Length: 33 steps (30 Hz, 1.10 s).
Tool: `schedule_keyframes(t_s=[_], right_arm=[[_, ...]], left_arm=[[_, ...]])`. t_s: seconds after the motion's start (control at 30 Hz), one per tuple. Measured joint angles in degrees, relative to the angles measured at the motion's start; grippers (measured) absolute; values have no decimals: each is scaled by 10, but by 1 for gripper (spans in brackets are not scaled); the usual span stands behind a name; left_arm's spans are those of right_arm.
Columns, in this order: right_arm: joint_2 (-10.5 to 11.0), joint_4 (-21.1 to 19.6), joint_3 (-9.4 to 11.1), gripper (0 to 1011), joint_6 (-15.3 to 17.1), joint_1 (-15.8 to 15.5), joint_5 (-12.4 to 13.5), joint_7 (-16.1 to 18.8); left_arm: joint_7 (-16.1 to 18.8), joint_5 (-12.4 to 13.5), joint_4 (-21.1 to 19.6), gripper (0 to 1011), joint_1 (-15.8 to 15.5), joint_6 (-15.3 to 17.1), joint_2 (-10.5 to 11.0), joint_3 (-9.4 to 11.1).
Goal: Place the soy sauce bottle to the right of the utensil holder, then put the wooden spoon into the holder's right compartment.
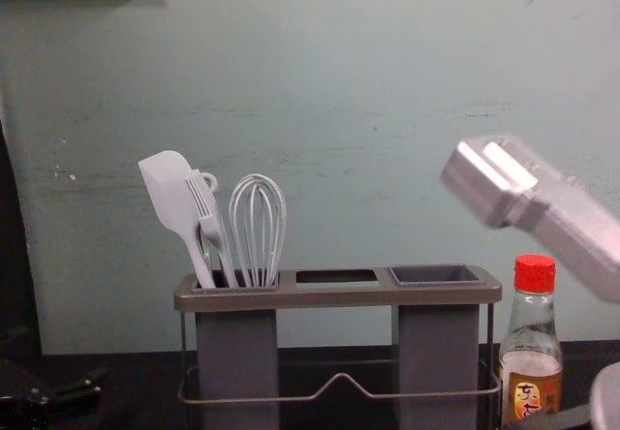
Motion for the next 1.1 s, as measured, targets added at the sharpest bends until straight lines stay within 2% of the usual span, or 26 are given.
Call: schedule_keyframes(t_s=[0.23, 0.5, 0.73, 1.1], right_arm=[[-32, 52, -14, 1000, 30, 27, -16, -8], [-54, 96, -21, 1002, 28, 44, -27, -3], [-64, 114, -23, 1002, 20, 48, -36, 2], [-71, 118, -16, 1002, 14, 44, -46, 13]], left_arm=[[0, 0, 0, 1000, 0, 0, 0, 0], [0, 0, 0, 1000, 0, 0, 0, 0], [0, 0, 0, 1000, 0, 0, 0, 0], [0, 0, 0, 1000, 0, 0, 0, 0]])
